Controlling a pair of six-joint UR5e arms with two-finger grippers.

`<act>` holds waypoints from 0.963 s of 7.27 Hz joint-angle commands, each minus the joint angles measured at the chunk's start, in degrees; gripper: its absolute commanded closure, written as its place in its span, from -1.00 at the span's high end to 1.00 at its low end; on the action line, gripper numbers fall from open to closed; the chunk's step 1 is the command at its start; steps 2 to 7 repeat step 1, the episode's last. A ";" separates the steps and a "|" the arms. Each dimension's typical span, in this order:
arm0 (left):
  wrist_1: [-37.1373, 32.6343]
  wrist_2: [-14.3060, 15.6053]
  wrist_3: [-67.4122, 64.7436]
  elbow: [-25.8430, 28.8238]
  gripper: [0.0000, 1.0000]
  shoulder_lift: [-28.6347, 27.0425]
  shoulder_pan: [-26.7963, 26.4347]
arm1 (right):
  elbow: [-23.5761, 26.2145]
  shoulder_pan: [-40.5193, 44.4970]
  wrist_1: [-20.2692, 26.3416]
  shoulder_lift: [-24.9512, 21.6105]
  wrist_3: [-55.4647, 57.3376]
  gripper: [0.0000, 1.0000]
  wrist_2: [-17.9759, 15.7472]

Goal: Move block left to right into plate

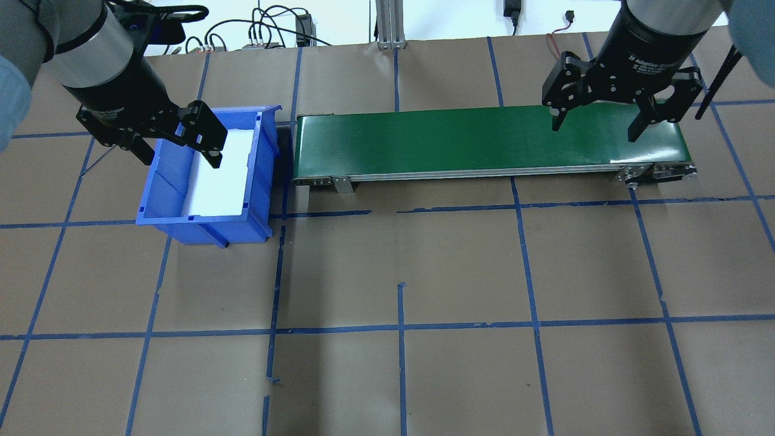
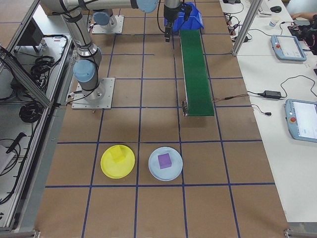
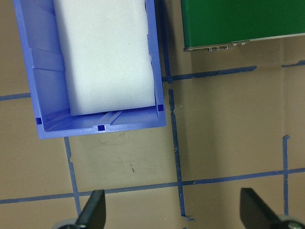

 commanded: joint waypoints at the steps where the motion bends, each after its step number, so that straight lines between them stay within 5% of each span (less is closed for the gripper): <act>1: 0.00 0.01 0.00 -0.03 1.00 0.00 0.00 | -0.07 0.01 -0.09 0.26 -0.75 0.99 -0.01; 7: 0.00 0.01 0.00 -0.03 1.00 0.00 0.00 | -0.07 0.01 -0.09 0.26 -0.75 0.99 -0.01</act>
